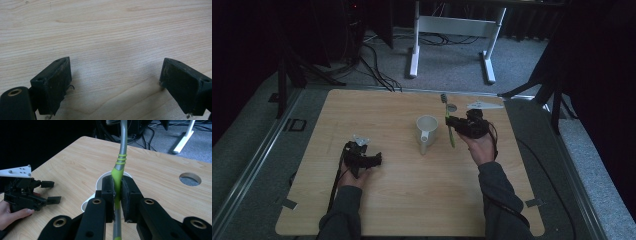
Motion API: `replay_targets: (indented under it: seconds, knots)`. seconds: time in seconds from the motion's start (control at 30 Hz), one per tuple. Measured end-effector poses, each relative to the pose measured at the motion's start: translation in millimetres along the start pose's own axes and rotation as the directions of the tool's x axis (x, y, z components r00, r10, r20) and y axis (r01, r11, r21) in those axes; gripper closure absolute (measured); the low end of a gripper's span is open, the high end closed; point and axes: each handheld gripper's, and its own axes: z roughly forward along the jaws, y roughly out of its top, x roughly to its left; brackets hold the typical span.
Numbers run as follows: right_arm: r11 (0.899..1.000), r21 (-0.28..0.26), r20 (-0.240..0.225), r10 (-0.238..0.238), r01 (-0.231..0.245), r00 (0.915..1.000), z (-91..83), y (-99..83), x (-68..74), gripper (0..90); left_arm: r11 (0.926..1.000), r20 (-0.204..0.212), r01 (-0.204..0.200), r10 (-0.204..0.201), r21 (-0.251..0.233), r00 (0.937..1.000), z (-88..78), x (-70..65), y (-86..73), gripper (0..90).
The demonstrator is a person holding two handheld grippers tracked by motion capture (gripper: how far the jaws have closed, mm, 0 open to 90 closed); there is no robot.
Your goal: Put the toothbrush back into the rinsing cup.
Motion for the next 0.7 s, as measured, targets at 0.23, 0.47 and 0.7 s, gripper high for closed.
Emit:
replay_targets:
  seconds: [0.23,0.47,0.7]
  knots:
    - [1.0,-0.007,-0.01,0.005,-0.005,0.9999,2.2,1.1,-0.5,81.6,1.0,0.0,0.0,0.0,0.001,1.0,-0.1,0.0,0.0,10.9]
    - [1.0,-0.018,-0.011,0.005,-0.005,0.9999,3.5,2.2,-0.3,81.6,1.0,0.0,0.0,0.0,0.001,1.0,-0.1,-0.1,0.0,10.9]
    - [1.0,-0.026,-0.01,0.003,-0.003,0.9999,3.8,2.3,-1.0,81.6,1.0,0.001,0.0,0.0,0.001,1.0,-0.1,-0.1,0.0,10.8]
